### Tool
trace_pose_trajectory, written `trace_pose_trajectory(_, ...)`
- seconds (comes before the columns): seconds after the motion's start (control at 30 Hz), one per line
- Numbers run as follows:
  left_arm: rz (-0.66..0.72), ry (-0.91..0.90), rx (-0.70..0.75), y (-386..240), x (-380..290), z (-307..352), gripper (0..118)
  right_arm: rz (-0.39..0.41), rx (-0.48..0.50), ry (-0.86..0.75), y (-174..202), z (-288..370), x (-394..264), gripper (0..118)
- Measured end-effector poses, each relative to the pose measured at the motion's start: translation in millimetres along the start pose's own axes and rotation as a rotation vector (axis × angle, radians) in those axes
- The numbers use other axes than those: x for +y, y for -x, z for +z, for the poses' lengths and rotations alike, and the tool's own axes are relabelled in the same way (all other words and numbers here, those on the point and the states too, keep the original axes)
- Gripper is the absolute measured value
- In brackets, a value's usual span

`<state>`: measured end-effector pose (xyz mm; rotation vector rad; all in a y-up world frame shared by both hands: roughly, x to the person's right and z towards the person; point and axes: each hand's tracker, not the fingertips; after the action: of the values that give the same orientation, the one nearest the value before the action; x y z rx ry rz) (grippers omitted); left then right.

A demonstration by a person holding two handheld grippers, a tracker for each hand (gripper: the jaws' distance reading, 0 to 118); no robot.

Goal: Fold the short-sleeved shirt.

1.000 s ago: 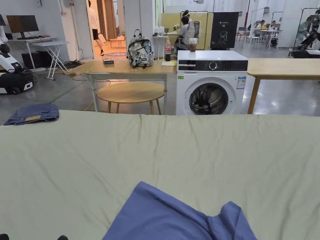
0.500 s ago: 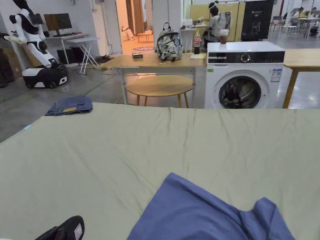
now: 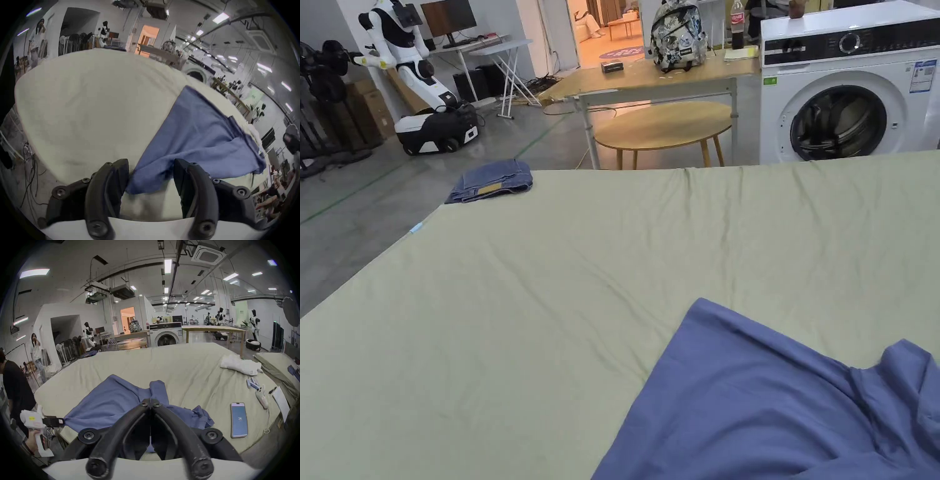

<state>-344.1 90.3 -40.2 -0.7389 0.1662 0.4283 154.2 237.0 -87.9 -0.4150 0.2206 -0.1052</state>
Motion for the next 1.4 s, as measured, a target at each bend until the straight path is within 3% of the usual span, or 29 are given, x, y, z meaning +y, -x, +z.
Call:
trace_pose_trajectory(0.07,-0.02,-0.016,0.025,-6.0,1.5,1.9,47,-0.016,-0.009,0.008,-2.1,-2.7,-1.3,0)
trace_pose_trajectory(0.13,-0.064,0.005,0.085,-10.8,5.7,1.6,18,-0.016,-0.016,0.02,-1.1,-7.1,-1.3,0)
trace_pose_trajectory(0.17,-0.086,0.012,0.086,-18.3,4.2,6.4,9,-0.011,-0.02,0.026,-0.5,-11.1,-0.5,0)
trace_pose_trajectory(0.23,-0.078,0.038,0.029,-23.2,3.5,3.8,4,0.0,-0.021,0.039,-1.9,-25.7,3.8,1)
trace_pose_trajectory(0.27,-0.083,0.047,0.037,-28.0,2.1,0.8,4,0.012,-0.015,0.051,-1.6,-34.8,7.9,18)
trace_pose_trajectory(0.3,-0.122,0.068,0.052,-31.6,0.3,1.1,4,0.024,-0.023,0.068,-2.7,-48.3,12.8,51)
trace_pose_trajectory(0.33,-0.159,0.061,0.076,-35.4,-0.7,0.2,4,0.04,-0.019,0.1,-5.6,-64.5,18.3,51)
trace_pose_trajectory(0.43,-0.176,0.077,0.088,-38.0,0.9,-2.9,4,0.061,-0.018,0.214,-16.2,-131.8,37.8,98)
trace_pose_trajectory(0.5,-0.175,0.081,0.086,-38.9,0.8,-1.3,4,0.03,0.002,0.279,-23.5,-182.2,52.4,96)
trace_pose_trajectory(0.63,-0.138,0.07,0.077,-33.3,0.1,-0.1,4,-0.143,-0.044,0.505,-44.1,-290.7,60.8,96)
trace_pose_trajectory(0.7,-0.122,0.071,0.07,-30.0,1.7,0.2,4,-0.132,-0.086,0.601,-47.3,-328.4,55.2,88)
trace_pose_trajectory(0.77,-0.111,0.07,0.067,-29.1,1.3,0.4,4,-0.067,-0.11,0.68,-41.3,-350.4,47.2,64)
trace_pose_trajectory(0.83,-0.1,0.065,0.067,-28.1,0.6,0.3,4,-0.052,-0.072,0.741,-35.4,-360.1,35.2,32)
trace_pose_trajectory(0.87,-0.094,0.064,0.067,-27.8,0.4,0.2,4,-0.029,-0.113,0.745,-31.6,-360.0,31.7,24)
trace_pose_trajectory(0.9,-0.087,0.063,0.066,-27.3,0.3,0.1,4,0.028,-0.146,0.696,-28.9,-355.9,32.2,10)
trace_pose_trajectory(0.93,-0.08,0.063,0.063,-26.4,0.5,0.7,4,0.014,-0.125,0.688,-31.6,-350.7,32.6,1)
trace_pose_trajectory(1.03,-0.031,0.052,0.028,-18.7,3.1,5.8,4,-0.059,-0.074,0.595,-38.7,-323.1,48.9,1)
trace_pose_trajectory(1.17,-0.018,-0.079,-0.015,-24.4,24.0,38.8,3,0.002,-0.043,0.411,-36.2,-251.6,90.9,1)
trace_pose_trajectory(1.27,-0.005,-0.26,-0.148,-43.8,66.8,73.3,3,0.031,-0.018,0.271,-41.7,-206.0,131.6,1)
trace_pose_trajectory(1.4,-0.122,-0.427,-0.257,-78.8,142.3,95.2,3,0.045,-0.02,0.07,-40.5,-143.2,198.8,1)
